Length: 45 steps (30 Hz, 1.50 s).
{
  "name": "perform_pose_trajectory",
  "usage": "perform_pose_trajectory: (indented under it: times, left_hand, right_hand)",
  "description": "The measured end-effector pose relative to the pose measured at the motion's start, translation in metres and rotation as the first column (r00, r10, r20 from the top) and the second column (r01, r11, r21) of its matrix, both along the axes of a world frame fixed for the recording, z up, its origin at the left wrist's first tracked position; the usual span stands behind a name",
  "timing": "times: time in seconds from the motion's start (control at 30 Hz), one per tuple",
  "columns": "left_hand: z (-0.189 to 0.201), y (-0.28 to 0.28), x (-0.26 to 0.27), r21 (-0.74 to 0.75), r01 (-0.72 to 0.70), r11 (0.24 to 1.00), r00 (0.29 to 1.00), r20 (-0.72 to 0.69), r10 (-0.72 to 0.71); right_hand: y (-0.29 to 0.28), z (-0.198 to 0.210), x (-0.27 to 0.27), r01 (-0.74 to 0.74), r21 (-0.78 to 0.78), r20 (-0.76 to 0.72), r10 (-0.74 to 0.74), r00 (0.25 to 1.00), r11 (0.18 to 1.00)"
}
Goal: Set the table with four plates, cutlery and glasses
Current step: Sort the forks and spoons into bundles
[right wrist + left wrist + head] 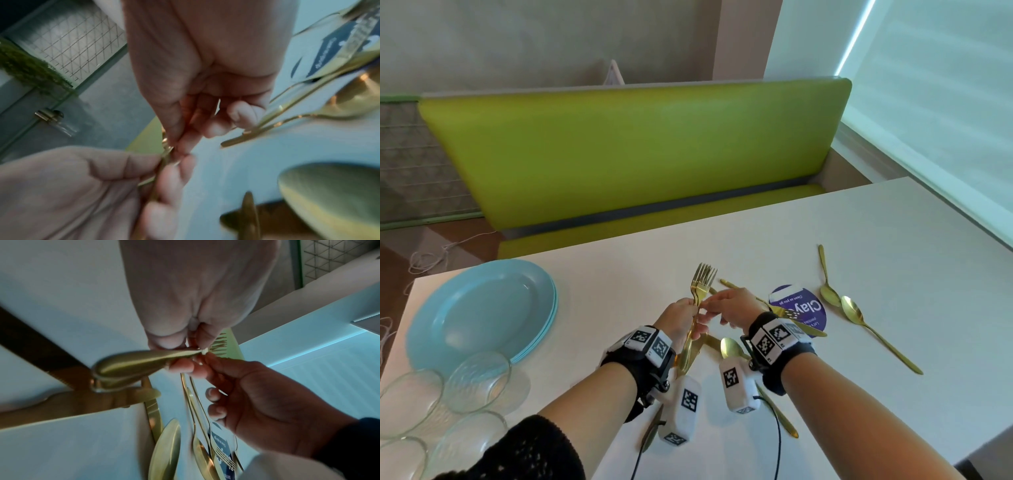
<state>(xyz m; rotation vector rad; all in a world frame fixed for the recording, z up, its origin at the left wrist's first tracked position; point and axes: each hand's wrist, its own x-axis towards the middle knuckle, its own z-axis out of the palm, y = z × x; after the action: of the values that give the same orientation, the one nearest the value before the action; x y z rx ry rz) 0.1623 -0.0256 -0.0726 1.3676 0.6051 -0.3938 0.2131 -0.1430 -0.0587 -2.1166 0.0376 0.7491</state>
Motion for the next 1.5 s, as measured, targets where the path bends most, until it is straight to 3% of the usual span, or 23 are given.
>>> perform_pose_trajectory:
  times: [0.07, 0.17, 0.33, 0.47, 0.77, 0.87, 0.97, 1.07, 1.17, 1.27, 1.33, 1.5]
  left_hand:
    - [0.000, 0.002, 0.004, 0.056, -0.017, 0.998, 1.000, 0.017, 0.016]
    - [-0.001, 0.008, 0.009, 0.101, -0.031, 0.994, 0.999, 0.043, 0.027]
    - [-0.003, 0.017, 0.013, 0.143, -0.041, 0.989, 0.998, 0.059, 0.033]
    - [-0.008, 0.022, 0.015, 0.151, -0.047, 0.987, 0.998, 0.041, 0.041]
    - [-0.009, 0.026, 0.019, 0.282, 0.020, 0.959, 1.000, -0.008, -0.018]
    - [-0.004, 0.028, 0.025, 0.344, 0.015, 0.939, 1.000, -0.005, -0.014]
    - [0.004, 0.029, 0.030, 0.355, 0.031, 0.934, 0.999, 0.005, -0.035]
    - [0.012, 0.025, 0.028, 0.333, 0.180, 0.926, 0.984, -0.057, -0.171]
    - [0.016, 0.017, 0.022, 0.411, 0.391, 0.824, 0.919, -0.126, -0.373]
    - [0.022, 0.006, 0.014, 0.436, 0.504, 0.746, 0.858, -0.155, -0.489]
    - [0.024, 0.000, 0.008, 0.417, 0.539, 0.732, 0.832, -0.132, -0.538]
    - [0.020, -0.006, 0.000, 0.284, 0.461, 0.840, 0.880, -0.023, -0.475]
  right_hand:
    - [-0.008, 0.001, 0.016, 0.060, -0.066, 0.107, -0.053, 0.993, 0.996]
    - [-0.027, 0.001, 0.040, 0.088, -0.361, 0.246, 0.004, 0.969, 0.929]
    - [-0.055, -0.022, 0.056, -0.070, -0.717, 0.151, 0.253, 0.956, 0.693]
    - [-0.058, -0.041, 0.054, -0.141, -0.826, 0.087, 0.371, 0.925, 0.545]
    - [-0.061, -0.031, 0.055, -0.002, -0.810, 0.290, 0.403, 0.868, 0.586]
    - [-0.053, -0.011, 0.055, -0.028, -0.803, 0.372, 0.538, 0.757, 0.595]
    - [-0.038, 0.011, 0.046, -0.149, -0.835, 0.362, 0.734, 0.575, 0.529]
    - [-0.021, 0.024, 0.031, -0.261, -0.869, 0.320, 0.879, 0.353, 0.421]
    - [-0.005, 0.034, 0.014, -0.328, -0.903, 0.223, 0.956, 0.191, 0.276]
    - [0.002, 0.042, 0.002, -0.309, -0.919, 0.216, 0.968, 0.125, 0.245]
    - [0.003, 0.037, -0.001, -0.353, -0.912, 0.189, 0.977, 0.096, 0.211]
    - [-0.003, 0.038, -0.007, -0.371, -0.893, 0.222, 0.967, 0.128, 0.254]
